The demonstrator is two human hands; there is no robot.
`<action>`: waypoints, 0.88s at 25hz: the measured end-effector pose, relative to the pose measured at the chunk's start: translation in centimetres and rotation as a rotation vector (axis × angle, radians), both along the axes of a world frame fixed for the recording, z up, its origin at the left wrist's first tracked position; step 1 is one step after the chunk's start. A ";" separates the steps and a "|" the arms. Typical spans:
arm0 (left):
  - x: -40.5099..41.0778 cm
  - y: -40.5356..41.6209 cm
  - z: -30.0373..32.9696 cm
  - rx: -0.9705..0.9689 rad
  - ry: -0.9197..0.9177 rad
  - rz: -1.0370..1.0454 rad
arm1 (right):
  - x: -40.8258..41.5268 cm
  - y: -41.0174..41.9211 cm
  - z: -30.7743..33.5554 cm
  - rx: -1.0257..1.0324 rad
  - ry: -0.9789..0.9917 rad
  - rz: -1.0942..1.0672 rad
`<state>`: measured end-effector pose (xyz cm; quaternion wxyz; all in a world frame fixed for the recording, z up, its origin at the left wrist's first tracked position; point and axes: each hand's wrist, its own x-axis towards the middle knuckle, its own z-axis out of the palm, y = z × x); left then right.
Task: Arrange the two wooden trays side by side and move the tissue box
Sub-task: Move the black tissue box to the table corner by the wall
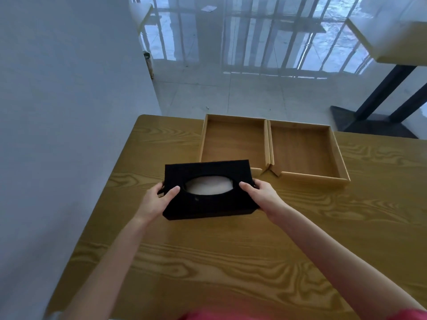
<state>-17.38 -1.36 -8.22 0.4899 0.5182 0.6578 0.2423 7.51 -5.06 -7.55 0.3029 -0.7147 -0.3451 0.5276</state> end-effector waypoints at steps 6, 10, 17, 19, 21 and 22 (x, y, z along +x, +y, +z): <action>-3.9 5.8 1.6 0.077 0.043 0.001 | -3.4 5.9 1.7 0.072 -0.021 0.056; -5.0 10.5 2.7 0.162 0.106 0.029 | -5.1 10.5 2.0 0.080 -0.037 0.073; -6.0 19.5 3.4 0.250 0.140 0.062 | -7.4 18.3 1.5 0.096 0.000 0.083; -6.0 21.6 2.8 0.248 0.157 0.067 | -7.9 20.3 0.9 0.094 -0.016 0.088; -6.0 23.2 1.8 0.237 0.168 0.086 | -8.3 22.1 0.0 0.076 -0.037 0.097; -5.9 23.9 1.3 0.228 0.173 0.089 | -8.5 22.8 -0.5 0.064 -0.052 0.105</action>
